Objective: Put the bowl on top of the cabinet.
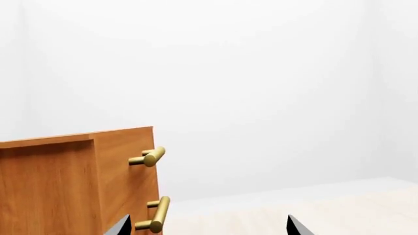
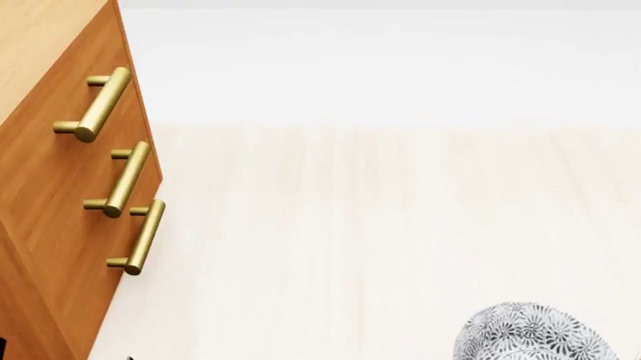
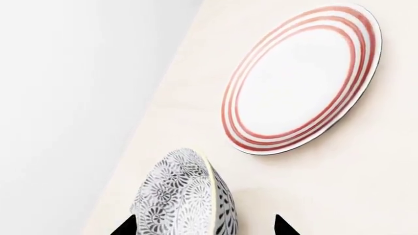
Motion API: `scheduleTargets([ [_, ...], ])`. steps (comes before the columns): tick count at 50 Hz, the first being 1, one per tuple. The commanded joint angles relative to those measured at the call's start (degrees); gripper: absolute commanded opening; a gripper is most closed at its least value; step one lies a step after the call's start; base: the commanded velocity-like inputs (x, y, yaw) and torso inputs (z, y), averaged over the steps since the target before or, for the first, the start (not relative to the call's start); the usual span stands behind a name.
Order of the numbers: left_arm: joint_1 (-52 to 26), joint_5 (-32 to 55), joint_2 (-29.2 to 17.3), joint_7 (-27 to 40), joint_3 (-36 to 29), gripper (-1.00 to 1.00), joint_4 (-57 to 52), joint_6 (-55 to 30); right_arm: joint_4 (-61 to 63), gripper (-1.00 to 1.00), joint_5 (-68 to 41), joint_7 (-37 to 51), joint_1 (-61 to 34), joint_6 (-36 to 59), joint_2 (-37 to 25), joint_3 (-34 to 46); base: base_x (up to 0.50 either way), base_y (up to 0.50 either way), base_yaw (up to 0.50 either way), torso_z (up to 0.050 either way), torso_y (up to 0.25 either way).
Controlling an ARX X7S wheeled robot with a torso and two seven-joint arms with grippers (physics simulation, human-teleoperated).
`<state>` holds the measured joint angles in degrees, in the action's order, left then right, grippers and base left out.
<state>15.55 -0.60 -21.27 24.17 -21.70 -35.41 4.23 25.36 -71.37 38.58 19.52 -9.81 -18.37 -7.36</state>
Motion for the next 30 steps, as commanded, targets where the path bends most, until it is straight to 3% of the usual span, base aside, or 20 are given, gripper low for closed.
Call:
scheduleTargets([
  [1, -0.2, 0.1, -0.2, 0.2, -0.2, 1.00, 0.1, -0.1, -1.8, 1.00, -1.3, 0.7, -2.0, 2.1, -1.4, 1.3, 0.00, 0.00, 0.00, 0.000, 0.000],
  [30, -0.4, 0.2, -0.6, 0.7, -0.8, 1.00, 0.1, -0.1, -8.5, 1.00, -5.6, 0.8, -7.7, 6.4, -3.6, 3.4, 0.00, 0.00, 0.00, 0.000, 0.000],
])
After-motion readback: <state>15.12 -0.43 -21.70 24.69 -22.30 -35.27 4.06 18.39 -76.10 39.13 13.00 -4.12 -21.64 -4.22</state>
